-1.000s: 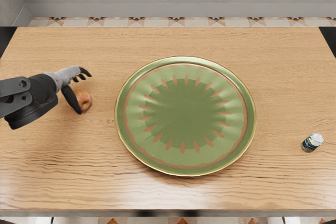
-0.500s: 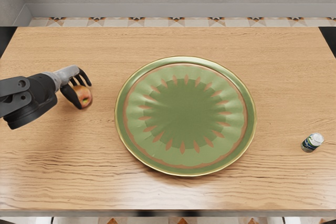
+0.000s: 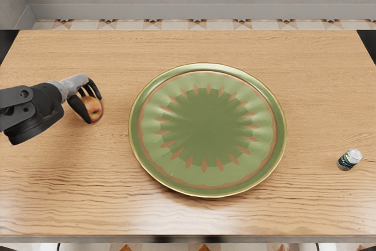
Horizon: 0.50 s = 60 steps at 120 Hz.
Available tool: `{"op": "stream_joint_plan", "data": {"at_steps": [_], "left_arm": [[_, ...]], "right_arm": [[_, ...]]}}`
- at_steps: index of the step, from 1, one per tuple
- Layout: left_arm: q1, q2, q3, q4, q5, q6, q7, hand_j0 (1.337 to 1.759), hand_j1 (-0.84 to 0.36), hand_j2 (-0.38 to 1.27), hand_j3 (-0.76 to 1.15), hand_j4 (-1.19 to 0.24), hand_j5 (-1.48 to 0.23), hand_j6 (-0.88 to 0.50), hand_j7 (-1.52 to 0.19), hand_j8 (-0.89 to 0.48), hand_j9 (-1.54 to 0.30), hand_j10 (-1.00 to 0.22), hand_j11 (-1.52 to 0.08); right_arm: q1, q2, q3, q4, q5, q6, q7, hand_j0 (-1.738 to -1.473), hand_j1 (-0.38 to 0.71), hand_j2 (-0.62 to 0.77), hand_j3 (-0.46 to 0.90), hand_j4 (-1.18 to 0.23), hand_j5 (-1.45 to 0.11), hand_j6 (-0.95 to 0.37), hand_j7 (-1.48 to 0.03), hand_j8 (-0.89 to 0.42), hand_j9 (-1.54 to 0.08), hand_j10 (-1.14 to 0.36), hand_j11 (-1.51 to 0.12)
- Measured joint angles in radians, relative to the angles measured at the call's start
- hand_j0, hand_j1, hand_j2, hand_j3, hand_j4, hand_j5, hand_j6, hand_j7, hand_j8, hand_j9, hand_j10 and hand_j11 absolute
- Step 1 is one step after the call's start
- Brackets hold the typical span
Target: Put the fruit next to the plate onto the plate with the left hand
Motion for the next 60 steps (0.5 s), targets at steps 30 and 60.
{"op": "stream_joint_plan", "data": {"at_steps": [30,60], "left_arm": [[0.002,-0.007,0.004,0.005,0.013,0.002,0.000,1.651,-0.14,0.16,0.00,-0.71,-0.69,-0.50,-0.75,-0.39,-0.81,-0.57,-0.85],[-0.008,-0.009,0.031,0.009,0.017,-0.006,-0.002,1.651,-0.19,0.29,0.00,-0.71,-0.69,-0.46,-0.76,-0.37,-0.84,-0.56,-0.87]], "right_arm": [[0.000,0.000,0.000,0.000,0.000,0.000,0.000,-1.658,-0.33,0.00,0.00,-0.01,-0.02,-0.01,-0.02,-0.02,-0.02,-0.02,-0.02],[0.000,0.000,0.000,0.000,0.000,0.000,0.000,-1.658,-0.33,0.00,0.00,-0.01,-0.02,-0.01,-0.02,-0.02,-0.02,-0.02,-0.02]]}}
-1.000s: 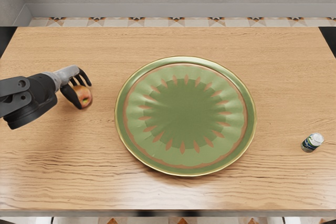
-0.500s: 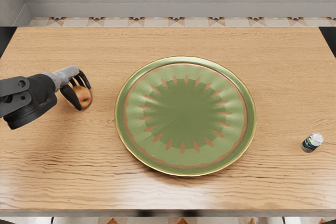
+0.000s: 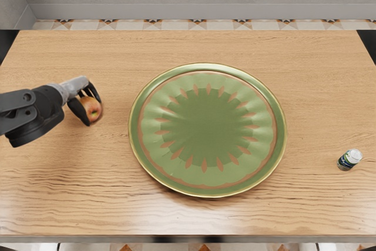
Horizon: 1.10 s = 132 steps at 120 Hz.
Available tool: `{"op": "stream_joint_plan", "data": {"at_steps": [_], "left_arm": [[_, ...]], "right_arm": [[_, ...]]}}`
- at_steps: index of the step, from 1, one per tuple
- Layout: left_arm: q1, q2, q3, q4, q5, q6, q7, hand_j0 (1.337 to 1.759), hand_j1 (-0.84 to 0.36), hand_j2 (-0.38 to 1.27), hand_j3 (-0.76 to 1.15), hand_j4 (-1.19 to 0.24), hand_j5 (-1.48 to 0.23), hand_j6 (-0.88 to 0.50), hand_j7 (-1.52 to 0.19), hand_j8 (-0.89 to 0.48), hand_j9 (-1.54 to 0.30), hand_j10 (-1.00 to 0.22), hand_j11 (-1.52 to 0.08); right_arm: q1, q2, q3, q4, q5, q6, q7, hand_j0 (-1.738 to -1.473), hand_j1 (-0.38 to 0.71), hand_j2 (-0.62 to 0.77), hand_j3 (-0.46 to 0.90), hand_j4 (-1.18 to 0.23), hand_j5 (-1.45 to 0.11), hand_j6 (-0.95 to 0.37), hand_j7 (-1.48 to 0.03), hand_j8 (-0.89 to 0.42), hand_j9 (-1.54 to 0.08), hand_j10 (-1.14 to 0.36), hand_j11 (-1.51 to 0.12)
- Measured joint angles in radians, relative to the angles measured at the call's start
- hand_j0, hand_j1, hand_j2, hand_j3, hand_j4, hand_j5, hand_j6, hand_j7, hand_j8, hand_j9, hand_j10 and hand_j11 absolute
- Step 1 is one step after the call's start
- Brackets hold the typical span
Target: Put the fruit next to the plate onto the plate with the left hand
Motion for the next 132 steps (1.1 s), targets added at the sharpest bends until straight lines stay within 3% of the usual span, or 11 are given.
{"op": "stream_joint_plan", "data": {"at_steps": [6,18,41,63,74,77,82,93,103,124,132], "left_arm": [[-0.008,0.000,-0.005,0.000,-0.014,-0.004,0.001,1.651,-0.16,0.22,0.00,-0.69,-0.73,-0.45,-0.77,-0.39,-0.84,-0.57,-0.87],[-0.016,0.000,-0.057,0.000,-0.074,-0.011,0.001,1.652,-0.17,0.27,0.00,-0.69,-0.77,-0.45,-0.79,-0.41,-0.83,-0.59,-0.85],[-0.101,0.003,-0.154,-0.002,-0.124,-0.043,0.001,1.655,-0.22,0.34,0.00,-0.63,-0.79,-0.42,-0.79,-0.39,-0.80,-0.58,-0.81],[-0.116,0.004,-0.337,-0.006,-0.201,-0.269,0.002,1.657,-0.26,0.48,0.00,-0.60,-0.79,-0.43,-0.78,-0.40,-0.78,-0.58,-0.79],[-0.134,-0.002,-0.396,-0.008,-0.251,-0.373,0.002,1.658,-0.27,0.46,0.00,-0.59,-0.80,-0.42,-0.78,-0.39,-0.78,-0.57,-0.78],[-0.133,-0.015,-0.404,-0.008,-0.257,-0.392,0.002,1.658,-0.26,0.44,0.00,-0.59,-0.79,-0.42,-0.78,-0.39,-0.78,-0.57,-0.78],[-0.133,-0.025,-0.415,-0.009,-0.270,-0.418,0.002,1.658,-0.29,0.55,0.00,-0.58,-0.80,-0.42,-0.78,-0.39,-0.77,-0.57,-0.78],[-0.120,-0.076,-0.425,-0.011,-0.279,-0.449,0.002,1.658,-0.29,0.51,0.00,-0.58,-0.80,-0.42,-0.78,-0.39,-0.77,-0.57,-0.77],[-0.110,-0.123,-0.426,-0.012,-0.287,-0.461,0.002,1.658,-0.33,0.63,0.00,-0.57,-0.81,-0.42,-0.78,-0.39,-0.76,-0.57,-0.77],[-0.051,-0.218,-0.415,-0.012,-0.290,-0.472,0.002,1.658,-0.39,0.70,0.00,-0.55,-0.83,-0.39,-0.80,-0.35,-0.76,-0.54,-0.76],[-0.067,-0.224,-0.413,-0.012,-0.288,-0.478,0.002,1.658,-0.29,0.52,0.00,-0.48,-0.71,-0.34,-0.68,-0.32,-0.66,-0.47,-0.66]], "right_arm": [[0.000,0.000,0.000,0.000,0.000,0.000,0.000,-1.658,-0.33,0.00,0.00,-0.02,-0.02,-0.02,-0.02,-0.02,-0.02,-0.02,-0.02],[0.000,0.000,0.000,0.000,0.000,0.000,0.000,-1.658,-0.33,0.00,0.00,-0.01,-0.02,-0.01,-0.02,-0.02,-0.02,-0.02,-0.02],[0.000,0.000,0.000,0.000,0.000,0.000,0.000,-1.658,-0.33,0.00,0.00,-0.01,-0.02,-0.01,-0.02,-0.01,-0.02,-0.01,-0.02],[0.000,0.000,0.000,0.000,0.000,0.000,0.000,-1.658,-0.33,0.00,0.00,-0.01,-0.02,-0.01,-0.02,-0.01,-0.02,-0.01,-0.02],[0.000,0.000,0.000,0.000,0.000,0.000,0.000,-1.658,-0.33,0.00,0.00,-0.01,-0.02,-0.01,-0.02,-0.01,-0.02,-0.01,-0.02],[0.000,0.000,0.000,0.000,0.000,0.000,0.000,-1.658,-0.33,0.00,0.00,-0.01,-0.02,-0.01,-0.02,-0.01,-0.02,-0.01,-0.02],[0.000,0.000,0.000,0.000,0.000,0.000,0.000,-1.658,-0.33,0.00,0.00,-0.01,-0.02,-0.01,-0.02,-0.01,-0.02,-0.01,-0.02],[0.000,0.000,0.000,0.000,0.000,0.000,0.000,-1.658,-0.33,0.00,0.00,-0.01,-0.02,-0.01,-0.02,-0.01,-0.02,-0.01,-0.02],[0.000,0.000,0.000,0.000,0.000,0.000,0.000,-1.658,-0.33,0.00,0.00,-0.01,-0.02,-0.01,-0.02,-0.01,-0.02,-0.01,-0.02],[0.000,0.000,0.000,0.000,0.000,0.000,0.000,-1.658,-0.33,0.00,0.00,-0.01,-0.02,-0.01,-0.02,-0.01,-0.02,-0.01,-0.02],[0.000,0.000,0.000,0.000,0.000,0.000,0.000,-1.658,-0.33,0.00,0.00,-0.01,-0.02,-0.01,-0.02,-0.01,-0.02,-0.01,-0.02]]}}
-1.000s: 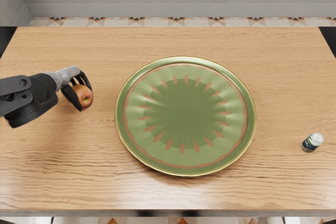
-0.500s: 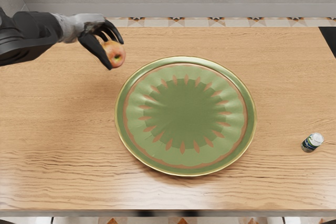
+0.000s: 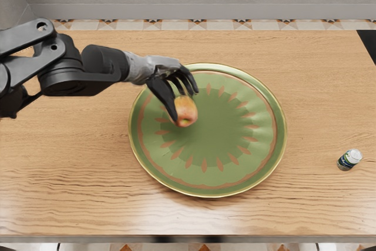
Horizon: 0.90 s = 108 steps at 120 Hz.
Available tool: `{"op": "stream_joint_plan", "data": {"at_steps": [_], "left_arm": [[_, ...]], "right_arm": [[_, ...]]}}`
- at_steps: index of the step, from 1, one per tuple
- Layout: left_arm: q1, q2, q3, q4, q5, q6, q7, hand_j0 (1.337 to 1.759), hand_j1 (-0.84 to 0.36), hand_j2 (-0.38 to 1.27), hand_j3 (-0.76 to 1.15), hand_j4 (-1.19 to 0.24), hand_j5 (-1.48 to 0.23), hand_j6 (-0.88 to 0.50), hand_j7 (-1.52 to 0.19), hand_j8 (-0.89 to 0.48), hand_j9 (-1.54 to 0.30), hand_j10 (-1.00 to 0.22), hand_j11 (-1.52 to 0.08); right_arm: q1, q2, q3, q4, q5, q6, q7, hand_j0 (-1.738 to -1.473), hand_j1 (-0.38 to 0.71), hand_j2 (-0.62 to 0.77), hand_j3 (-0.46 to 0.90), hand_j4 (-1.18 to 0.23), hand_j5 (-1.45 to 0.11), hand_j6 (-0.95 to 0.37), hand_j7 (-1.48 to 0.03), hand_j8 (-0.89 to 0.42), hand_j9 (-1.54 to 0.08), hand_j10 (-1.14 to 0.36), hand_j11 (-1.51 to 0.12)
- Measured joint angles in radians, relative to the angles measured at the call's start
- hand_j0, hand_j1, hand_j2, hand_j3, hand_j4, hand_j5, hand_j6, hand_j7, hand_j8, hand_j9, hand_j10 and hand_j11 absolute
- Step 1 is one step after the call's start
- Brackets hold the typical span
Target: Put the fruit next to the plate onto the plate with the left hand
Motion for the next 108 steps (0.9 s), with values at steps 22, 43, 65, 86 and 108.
{"op": "stream_joint_plan", "data": {"at_steps": [22,43,65,86,108], "left_arm": [[-0.073,0.121,-0.058,0.004,-0.222,-0.209,0.000,1.658,0.09,0.21,0.00,-0.20,-0.29,-0.14,-0.28,-0.13,-0.27,-0.19,-0.27],[-0.041,0.295,-0.115,0.025,-0.572,-0.295,0.000,1.658,0.24,0.09,0.00,-0.09,-0.13,-0.06,-0.12,-0.06,-0.12,-0.08,-0.12],[0.203,0.437,-0.126,0.072,-0.867,-0.312,0.000,1.658,0.30,0.04,0.00,-0.04,-0.05,-0.03,-0.05,-0.03,-0.05,-0.04,-0.05],[0.311,0.564,-0.127,0.159,-1.033,-0.315,0.000,1.658,0.33,0.02,0.00,-0.02,-0.02,-0.01,-0.02,-0.01,-0.02,-0.02,-0.02],[0.322,0.583,-0.127,0.210,-1.064,-0.316,0.000,1.658,0.34,0.01,0.00,-0.01,-0.01,0.00,-0.01,0.00,-0.01,-0.01,-0.01]], "right_arm": [[0.000,0.000,0.000,0.000,0.000,0.000,0.000,-1.658,-0.33,0.00,0.00,-0.01,-0.02,-0.01,-0.02,-0.01,-0.02,-0.01,-0.02],[0.000,0.000,0.000,0.000,0.000,0.000,0.000,-1.658,-0.33,0.00,0.00,-0.01,-0.02,-0.01,-0.02,-0.01,-0.02,-0.01,-0.02],[0.000,0.000,0.000,0.000,0.000,0.000,0.000,-1.658,-0.33,0.00,0.00,-0.01,-0.02,-0.01,-0.02,-0.01,-0.02,-0.01,-0.02],[0.000,0.000,0.000,0.000,0.000,0.000,0.000,-1.658,-0.33,0.00,0.00,-0.01,-0.02,-0.01,-0.02,-0.01,-0.02,-0.01,-0.02],[0.000,0.000,-0.001,-0.002,0.000,-0.001,0.000,-1.658,-0.33,0.00,0.00,-0.01,-0.02,-0.01,-0.02,-0.01,-0.02,-0.01,-0.02]]}}
